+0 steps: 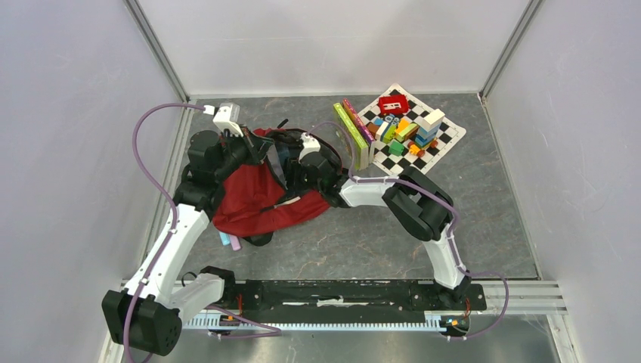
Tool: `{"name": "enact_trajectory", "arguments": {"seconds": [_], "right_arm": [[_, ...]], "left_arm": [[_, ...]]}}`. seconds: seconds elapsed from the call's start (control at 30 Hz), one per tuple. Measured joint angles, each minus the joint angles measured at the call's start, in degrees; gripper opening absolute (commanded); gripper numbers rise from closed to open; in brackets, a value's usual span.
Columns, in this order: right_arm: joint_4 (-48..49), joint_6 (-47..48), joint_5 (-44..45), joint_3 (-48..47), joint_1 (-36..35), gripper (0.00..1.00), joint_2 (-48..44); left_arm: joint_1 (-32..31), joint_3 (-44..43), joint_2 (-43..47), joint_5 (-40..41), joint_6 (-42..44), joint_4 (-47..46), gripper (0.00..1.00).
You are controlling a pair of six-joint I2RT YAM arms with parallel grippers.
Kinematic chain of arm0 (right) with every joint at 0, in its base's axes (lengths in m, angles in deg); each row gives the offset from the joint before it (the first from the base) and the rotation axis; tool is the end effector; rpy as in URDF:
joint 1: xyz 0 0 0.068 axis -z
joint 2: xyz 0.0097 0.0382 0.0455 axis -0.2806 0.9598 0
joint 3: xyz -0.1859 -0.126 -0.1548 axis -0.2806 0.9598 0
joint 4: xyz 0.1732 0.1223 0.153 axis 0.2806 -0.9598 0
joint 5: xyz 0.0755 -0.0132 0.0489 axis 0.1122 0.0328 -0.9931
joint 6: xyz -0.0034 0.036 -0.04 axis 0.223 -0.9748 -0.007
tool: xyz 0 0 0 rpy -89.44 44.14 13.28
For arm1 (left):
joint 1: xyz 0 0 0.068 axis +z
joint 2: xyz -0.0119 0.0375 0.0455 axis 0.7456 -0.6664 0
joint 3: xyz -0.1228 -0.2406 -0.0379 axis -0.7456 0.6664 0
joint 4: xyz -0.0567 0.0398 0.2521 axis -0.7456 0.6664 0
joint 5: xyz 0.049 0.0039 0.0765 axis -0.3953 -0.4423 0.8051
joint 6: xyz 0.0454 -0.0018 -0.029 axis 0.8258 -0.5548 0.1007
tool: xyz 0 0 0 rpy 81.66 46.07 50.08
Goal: Pack the student bag
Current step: Place the book in the student bag.
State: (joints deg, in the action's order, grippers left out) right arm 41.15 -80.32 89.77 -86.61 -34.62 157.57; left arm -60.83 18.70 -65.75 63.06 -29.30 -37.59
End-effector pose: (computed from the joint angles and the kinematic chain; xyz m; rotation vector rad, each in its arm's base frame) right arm 0.2974 0.3632 0.1555 -0.1406 2.1062 0.9628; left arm 0.2266 -0.0615 0.3489 0.0828 1.7959 -0.6947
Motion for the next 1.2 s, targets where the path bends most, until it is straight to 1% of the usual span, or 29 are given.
{"name": "enact_trajectory", "arguments": {"seconds": [0.07, 0.2, 0.27, 0.37, 0.57, 0.63, 0.77, 0.83, 0.93, 1.0, 1.07, 1.13, 1.2], "right_arm": [[-1.55, 2.93, 1.03, 0.9, 0.02, 0.67, -1.38], [-2.8, 6.67, 1.95, 3.63, 0.44, 0.53, -4.42], [-2.8, 8.07, 1.84, 4.94, 0.59, 0.49, -5.88], [-2.56, 9.07, 1.09, 6.27, 0.81, 0.49, -7.15], [-3.67, 9.81, -1.53, 6.78, 0.79, 0.55, -7.21], [-3.76, 9.77, -1.92, 7.13, 0.79, 0.54, -7.21], [-3.67, 9.14, -2.93, 8.76, 0.79, 0.47, -7.21], [-3.1, 8.59, -3.54, 8.9, 0.76, 0.35, -7.21], [-1.49, 7.48, -3.69, 9.73, 0.74, 0.22, -7.28], [0.02, 6.05, -3.8, 10.21, 0.7, 0.11, -7.28], [1.03, 4.55, -4.57, 10.29, 0.63, 0.04, -7.17], [2.05, 3.45, -5.29, 9.86, 0.46, 0.0, -6.32], [2.58, 2.25, -6.38, 7.63, 0.09, 0.0, -4.0]], "left_arm": [[0.0, 0.0, 0.0, 0.0, 0.0, 0.0, 0.02], [-0.02, 0.0, 0.0, 0.0, 0.0, 0.02, 0.02], [-0.04, 0.0, -0.02, 0.02, 0.0, 0.02, 0.02], [-0.11, 0.0, -0.11, 0.0, 0.0, 0.02, 0.02], [-0.33, 0.0, -0.44, 0.0, 0.0, 0.0, 0.02], [-0.39, 0.0, -0.52, 0.0, 0.0, 0.0, 0.02], [-0.59, 0.0, -0.57, 0.02, 0.0, 0.0, 0.02], [-0.76, 0.0, -0.63, 0.02, 0.0, 0.0, 0.02], [-0.87, 0.0, -0.74, 0.02, 0.0, 0.0, 0.02], [-1.01, 0.0, -0.76, 0.02, 0.0, 0.0, 0.02], [-1.03, 0.0, -0.81, 0.02, 0.0, 0.0, 0.02], [-1.03, 0.0, -0.92, 0.02, 0.0, 0.0, 0.02], [-1.07, 0.0, -1.01, 0.02, 0.0, 0.0, 0.02]]}}
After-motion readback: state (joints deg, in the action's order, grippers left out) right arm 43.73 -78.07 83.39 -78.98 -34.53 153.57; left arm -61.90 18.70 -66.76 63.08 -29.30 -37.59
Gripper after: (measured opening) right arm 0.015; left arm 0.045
